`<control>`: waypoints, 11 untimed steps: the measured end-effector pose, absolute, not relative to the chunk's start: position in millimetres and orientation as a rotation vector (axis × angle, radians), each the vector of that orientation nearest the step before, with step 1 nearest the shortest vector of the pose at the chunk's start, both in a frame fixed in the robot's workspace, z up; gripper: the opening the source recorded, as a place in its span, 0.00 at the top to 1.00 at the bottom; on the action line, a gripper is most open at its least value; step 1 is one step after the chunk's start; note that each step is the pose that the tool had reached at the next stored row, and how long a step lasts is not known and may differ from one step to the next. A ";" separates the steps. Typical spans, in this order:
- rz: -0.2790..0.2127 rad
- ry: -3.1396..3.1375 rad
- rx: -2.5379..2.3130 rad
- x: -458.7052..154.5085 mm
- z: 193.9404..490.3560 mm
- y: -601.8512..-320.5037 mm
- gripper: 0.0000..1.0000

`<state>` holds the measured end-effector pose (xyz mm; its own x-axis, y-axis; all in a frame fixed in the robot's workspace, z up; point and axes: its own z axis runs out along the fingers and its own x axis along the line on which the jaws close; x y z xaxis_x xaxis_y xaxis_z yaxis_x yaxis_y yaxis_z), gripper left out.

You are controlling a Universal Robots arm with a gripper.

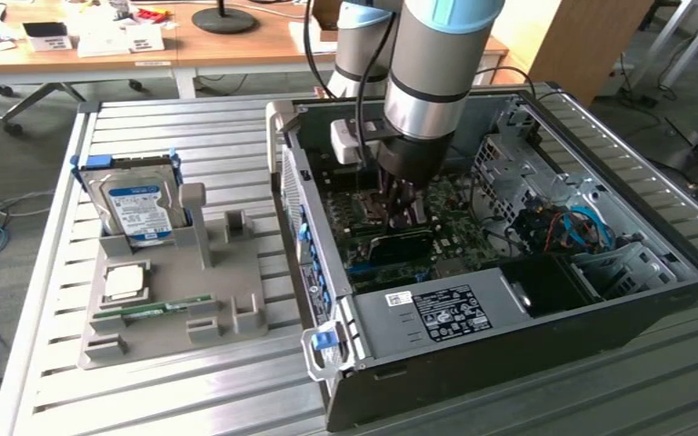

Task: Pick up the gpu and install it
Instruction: 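Press down on the gpu until it lock into place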

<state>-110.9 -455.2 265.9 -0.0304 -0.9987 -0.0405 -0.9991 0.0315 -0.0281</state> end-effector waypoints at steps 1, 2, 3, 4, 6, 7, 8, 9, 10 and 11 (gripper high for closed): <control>0.013 2.220 -2.153 -110.8 265.9 -455.2 0.89; 0.013 2.220 -2.153 -110.8 265.9 -455.2 0.89; 0.014 2.220 -2.152 -110.9 265.5 -455.2 0.89; 0.014 2.220 -2.152 -110.8 264.8 -455.2 0.89; 0.013 2.220 -2.152 -110.9 263.5 -455.2 0.89; 0.013 2.220 -2.153 -110.9 263.3 -455.2 0.89; 0.013 2.220 -2.153 -110.9 263.2 -455.3 0.89; 0.013 2.220 -2.153 -110.9 263.1 -455.3 0.89; 0.013 2.220 -2.152 -110.8 262.7 -455.2 0.89; 0.013 2.220 -2.152 -110.8 262.3 -455.2 0.89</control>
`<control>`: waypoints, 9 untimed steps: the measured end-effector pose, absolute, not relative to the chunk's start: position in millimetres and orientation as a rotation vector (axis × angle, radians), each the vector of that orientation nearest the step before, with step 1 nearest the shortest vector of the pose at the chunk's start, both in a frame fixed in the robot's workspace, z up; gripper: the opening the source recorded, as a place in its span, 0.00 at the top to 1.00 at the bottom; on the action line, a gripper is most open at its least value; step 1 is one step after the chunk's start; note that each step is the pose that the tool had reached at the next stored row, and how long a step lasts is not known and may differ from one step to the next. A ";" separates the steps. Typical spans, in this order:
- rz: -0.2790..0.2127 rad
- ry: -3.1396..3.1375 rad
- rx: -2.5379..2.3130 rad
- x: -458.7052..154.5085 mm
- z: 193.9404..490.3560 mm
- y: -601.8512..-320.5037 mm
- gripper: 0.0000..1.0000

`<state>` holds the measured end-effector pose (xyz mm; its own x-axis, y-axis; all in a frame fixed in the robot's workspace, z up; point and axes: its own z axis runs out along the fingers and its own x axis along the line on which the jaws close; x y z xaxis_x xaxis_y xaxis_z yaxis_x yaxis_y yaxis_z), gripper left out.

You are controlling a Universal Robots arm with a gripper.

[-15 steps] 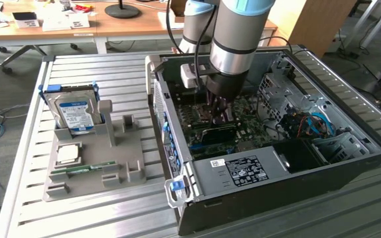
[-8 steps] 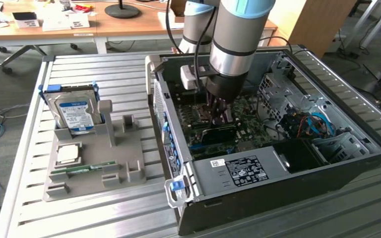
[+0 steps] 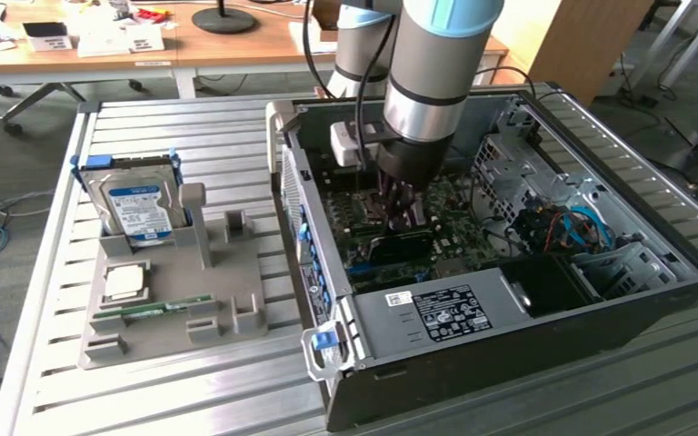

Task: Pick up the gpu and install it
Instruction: 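Press down on the gpu until it lock into place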

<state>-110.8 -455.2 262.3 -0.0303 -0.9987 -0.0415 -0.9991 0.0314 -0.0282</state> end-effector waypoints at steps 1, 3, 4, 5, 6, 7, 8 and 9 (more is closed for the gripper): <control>0.013 2.220 -2.152 -110.8 261.9 -455.2 0.89; 0.013 2.220 -2.153 -110.8 261.7 -455.2 0.89; 0.013 2.220 -2.153 -110.8 261.7 -455.2 0.89; 0.013 2.220 -2.153 -110.9 261.7 -455.2 0.89; 0.013 2.220 -2.153 -110.8 261.7 -455.2 0.89; 0.014 2.220 -2.152 -110.8 261.6 -455.2 0.89; 0.014 2.220 -2.152 -110.8 261.6 -455.2 0.89; 0.013 2.220 -2.152 -111.0 261.5 -455.2 0.89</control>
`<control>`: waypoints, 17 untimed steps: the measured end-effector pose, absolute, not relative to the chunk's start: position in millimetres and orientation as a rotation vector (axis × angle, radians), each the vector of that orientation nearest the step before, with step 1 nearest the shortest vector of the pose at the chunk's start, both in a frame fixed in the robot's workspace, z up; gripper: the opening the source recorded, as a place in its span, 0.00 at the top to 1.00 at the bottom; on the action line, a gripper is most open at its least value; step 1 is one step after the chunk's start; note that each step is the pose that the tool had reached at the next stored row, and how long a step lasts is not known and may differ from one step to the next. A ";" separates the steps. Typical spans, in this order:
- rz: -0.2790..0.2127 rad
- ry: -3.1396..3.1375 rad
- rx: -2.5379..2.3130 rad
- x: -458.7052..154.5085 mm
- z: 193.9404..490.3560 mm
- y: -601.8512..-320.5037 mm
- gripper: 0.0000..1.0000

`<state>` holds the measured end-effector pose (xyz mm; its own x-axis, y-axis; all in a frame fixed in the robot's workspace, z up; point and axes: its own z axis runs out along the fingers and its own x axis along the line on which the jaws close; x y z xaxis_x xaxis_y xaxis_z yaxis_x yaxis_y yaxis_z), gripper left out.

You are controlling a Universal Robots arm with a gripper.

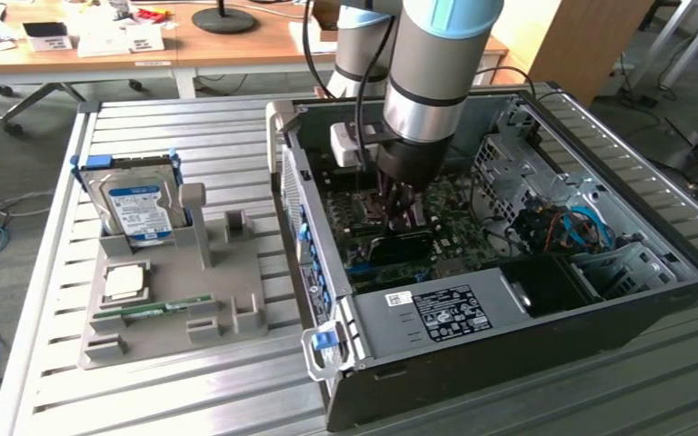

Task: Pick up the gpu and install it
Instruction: 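Press down on the gpu until it lock into place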

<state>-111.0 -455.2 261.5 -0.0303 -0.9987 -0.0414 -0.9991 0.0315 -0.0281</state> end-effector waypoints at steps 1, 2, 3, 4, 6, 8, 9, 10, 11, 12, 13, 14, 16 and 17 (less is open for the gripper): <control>0.013 2.220 -2.153 -111.0 261.4 -455.2 0.89; 0.013 2.220 -2.153 -111.1 261.4 -455.2 0.89; 0.013 2.220 -2.153 -111.1 261.4 -455.2 0.89; 0.014 2.220 -2.153 -111.2 261.3 -455.2 0.89; 0.013 2.220 -2.152 -111.4 261.3 -455.2 0.89; 0.013 2.220 -2.152 -111.8 261.2 -455.2 0.89; 0.014 2.220 -2.152 -112.1 261.1 -455.2 0.89; 0.014 2.220 -2.152 -112.3 261.1 -455.2 0.89; 0.014 2.220 -2.152 -112.5 261.2 -455.2 0.89; 0.014 2.220 -2.152 -112.7 261.1 -455.2 0.89; 0.014 2.220 -2.153 -112.8 261.1 -455.2 0.89; 0.013 2.220 -2.153 -112.9 261.0 -455.3 0.89; 0.013 2.220 -2.153 -113.0 260.8 -455.3 0.89; 0.013 2.220 -2.153 -113.0 260.8 -455.3 0.89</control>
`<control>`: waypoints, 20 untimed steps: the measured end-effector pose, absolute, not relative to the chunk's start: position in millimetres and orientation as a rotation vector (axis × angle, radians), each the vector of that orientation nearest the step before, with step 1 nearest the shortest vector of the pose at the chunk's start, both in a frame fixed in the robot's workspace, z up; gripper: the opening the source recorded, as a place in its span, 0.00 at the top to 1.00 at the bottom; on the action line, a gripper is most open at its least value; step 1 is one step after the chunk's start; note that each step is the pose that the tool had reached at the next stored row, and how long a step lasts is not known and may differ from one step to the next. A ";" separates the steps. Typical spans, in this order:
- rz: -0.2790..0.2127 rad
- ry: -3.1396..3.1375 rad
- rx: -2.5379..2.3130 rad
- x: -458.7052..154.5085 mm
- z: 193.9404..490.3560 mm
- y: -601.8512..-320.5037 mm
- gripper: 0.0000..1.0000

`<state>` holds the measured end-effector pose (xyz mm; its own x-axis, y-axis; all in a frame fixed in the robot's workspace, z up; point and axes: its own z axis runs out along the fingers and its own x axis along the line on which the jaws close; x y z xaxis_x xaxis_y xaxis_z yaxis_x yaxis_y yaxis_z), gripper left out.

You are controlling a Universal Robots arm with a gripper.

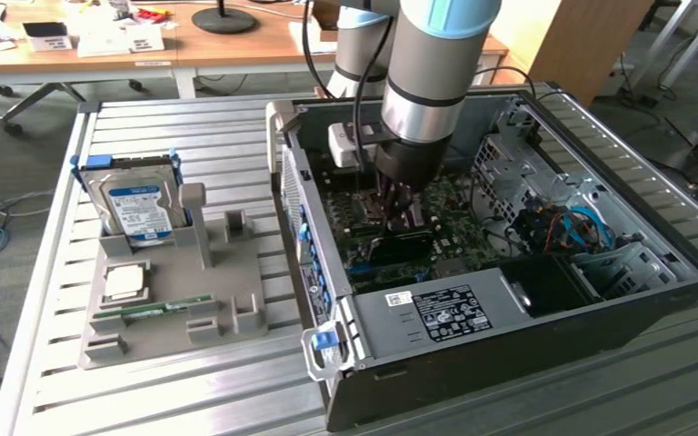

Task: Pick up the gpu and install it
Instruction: 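Press down on the gpu until it lock into place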

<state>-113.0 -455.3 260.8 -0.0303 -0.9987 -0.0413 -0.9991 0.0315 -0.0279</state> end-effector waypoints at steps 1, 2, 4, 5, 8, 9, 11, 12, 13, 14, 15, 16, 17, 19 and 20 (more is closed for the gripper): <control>0.013 2.220 -2.152 -113.0 260.7 -455.2 0.89; 0.014 2.220 -2.152 -113.0 260.7 -455.2 0.89; 0.014 2.220 -2.152 -113.0 260.7 -455.2 0.89; 0.014 2.220 -2.152 -113.0 260.7 -455.2 0.89; 0.014 2.219 -2.151 -113.0 262.7 -455.1 0.89; 0.014 2.220 -2.152 -113.0 264.9 -455.2 0.89; 0.014 2.220 -2.152 -113.0 268.7 -455.2 0.89; 0.014 2.220 -2.152 -113.0 270.9 -455.2 0.89; 0.014 2.220 -2.152 -113.0 273.2 -455.2 0.89; 0.014 2.220 -2.152 -113.0 275.7 -455.2 0.89; 0.013 2.220 -2.152 -113.0 278.4 -455.2 0.89; 0.013 2.220 -2.152 -113.0 281.3 -455.2 0.89; 0.014 2.220 -2.152 -113.0 283.7 -455.2 0.89; 0.014 2.220 -2.152 -112.8 288.1 -455.2 0.89; 0.014 2.220 -2.152 -112.7 290.3 -455.2 0.89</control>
<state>-112.7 -455.2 290.3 -0.0303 -0.9987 -0.0416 -0.9991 0.0315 -0.0281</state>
